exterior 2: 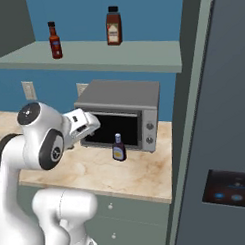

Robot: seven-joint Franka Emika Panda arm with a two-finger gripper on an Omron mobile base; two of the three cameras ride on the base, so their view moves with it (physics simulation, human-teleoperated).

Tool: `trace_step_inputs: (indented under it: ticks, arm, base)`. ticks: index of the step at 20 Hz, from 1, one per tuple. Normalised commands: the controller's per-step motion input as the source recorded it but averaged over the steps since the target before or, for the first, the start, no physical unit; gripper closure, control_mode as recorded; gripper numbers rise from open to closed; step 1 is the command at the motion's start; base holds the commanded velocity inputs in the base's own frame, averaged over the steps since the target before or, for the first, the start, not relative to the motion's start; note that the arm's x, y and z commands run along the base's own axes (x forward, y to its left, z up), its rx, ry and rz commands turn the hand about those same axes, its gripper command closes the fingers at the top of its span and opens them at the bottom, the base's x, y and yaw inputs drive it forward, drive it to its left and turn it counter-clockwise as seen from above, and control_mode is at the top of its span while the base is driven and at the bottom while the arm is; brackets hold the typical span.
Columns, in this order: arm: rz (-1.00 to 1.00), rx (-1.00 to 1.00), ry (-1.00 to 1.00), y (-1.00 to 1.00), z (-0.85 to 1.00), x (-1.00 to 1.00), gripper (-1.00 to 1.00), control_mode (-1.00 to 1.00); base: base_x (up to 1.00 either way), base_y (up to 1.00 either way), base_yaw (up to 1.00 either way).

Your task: Pick the condiment bottle and condiment bottle from the counter and place them in the cabinet.

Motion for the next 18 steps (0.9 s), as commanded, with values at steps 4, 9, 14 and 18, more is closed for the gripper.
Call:
trace_step_inputs:
  ticks: [4, 9, 14, 18]
  arm:
    - [0.0, 0.05, 0.02, -0.57, -0.97, 0.11, -1.0, -1.0]
    - [0.0, 0.08, 0.0, -0.47, -0.71, 0.15, -1.0, -1.0]
    - [0.0, 0.1, -0.05, -0.21, -0.32, 0.22, -1.0, -1.0]
    - [0.0, 0.13, -0.08, -0.06, -0.27, 0.28, -1.0, -1.0]
  base:
    - [0.0, 0.0, 0.0]
    - [0.0, 0.0, 0.0]
    - [0.0, 0.0, 0.0]
    - [0.0, 0.0, 0.0]
